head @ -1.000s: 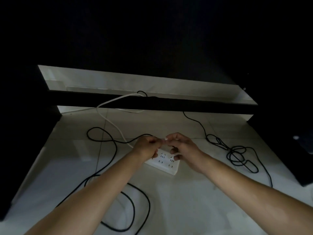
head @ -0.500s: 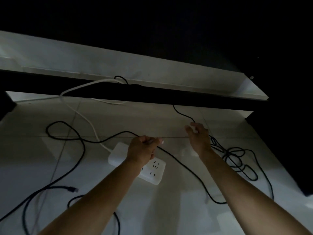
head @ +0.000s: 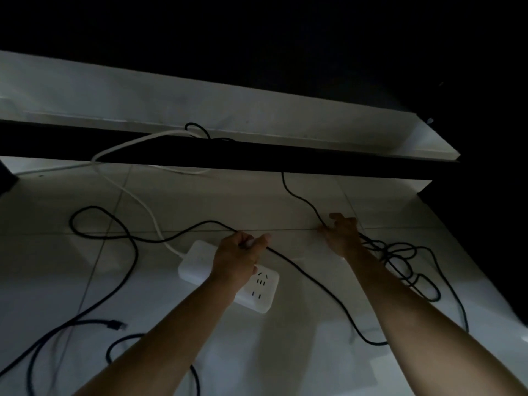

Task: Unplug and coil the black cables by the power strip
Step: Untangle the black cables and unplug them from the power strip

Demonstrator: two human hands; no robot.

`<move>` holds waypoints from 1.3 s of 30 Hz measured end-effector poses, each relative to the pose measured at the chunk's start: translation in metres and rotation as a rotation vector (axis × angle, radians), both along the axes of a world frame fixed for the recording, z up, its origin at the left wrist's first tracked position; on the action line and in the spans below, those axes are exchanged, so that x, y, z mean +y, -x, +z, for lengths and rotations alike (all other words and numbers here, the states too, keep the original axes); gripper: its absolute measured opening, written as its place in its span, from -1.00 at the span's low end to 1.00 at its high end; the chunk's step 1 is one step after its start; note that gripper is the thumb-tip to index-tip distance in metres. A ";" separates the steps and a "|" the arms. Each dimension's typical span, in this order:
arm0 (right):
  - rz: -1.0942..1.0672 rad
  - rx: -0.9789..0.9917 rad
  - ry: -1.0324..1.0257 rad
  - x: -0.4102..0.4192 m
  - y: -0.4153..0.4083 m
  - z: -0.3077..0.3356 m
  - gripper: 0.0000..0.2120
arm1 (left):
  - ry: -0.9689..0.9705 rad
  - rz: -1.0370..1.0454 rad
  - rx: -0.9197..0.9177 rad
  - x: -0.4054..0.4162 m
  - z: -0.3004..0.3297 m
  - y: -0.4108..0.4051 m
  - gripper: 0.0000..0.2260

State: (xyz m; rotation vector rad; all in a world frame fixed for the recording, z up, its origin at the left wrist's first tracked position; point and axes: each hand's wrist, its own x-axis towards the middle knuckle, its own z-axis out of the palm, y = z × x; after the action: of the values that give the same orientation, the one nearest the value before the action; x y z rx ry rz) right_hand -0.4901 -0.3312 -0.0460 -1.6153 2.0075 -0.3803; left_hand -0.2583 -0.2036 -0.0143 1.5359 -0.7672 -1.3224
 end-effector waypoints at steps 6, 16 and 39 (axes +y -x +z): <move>0.255 0.801 0.020 0.030 0.009 0.005 -0.63 | 0.011 -0.027 -0.005 0.016 0.009 0.006 -0.68; 0.167 -0.649 -0.150 0.076 -0.062 0.078 -0.78 | -0.021 -0.061 0.210 0.055 0.019 0.012 -0.77; 0.592 -0.499 -0.123 0.191 -0.152 0.210 -0.81 | -0.020 -0.178 0.060 0.129 0.170 -0.090 -0.79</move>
State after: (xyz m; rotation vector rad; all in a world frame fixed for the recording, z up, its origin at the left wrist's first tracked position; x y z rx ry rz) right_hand -0.3383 -0.1401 0.1640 -1.7318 1.1070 -0.3738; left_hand -0.1688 -0.0748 0.1554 1.4636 -0.8711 -1.5031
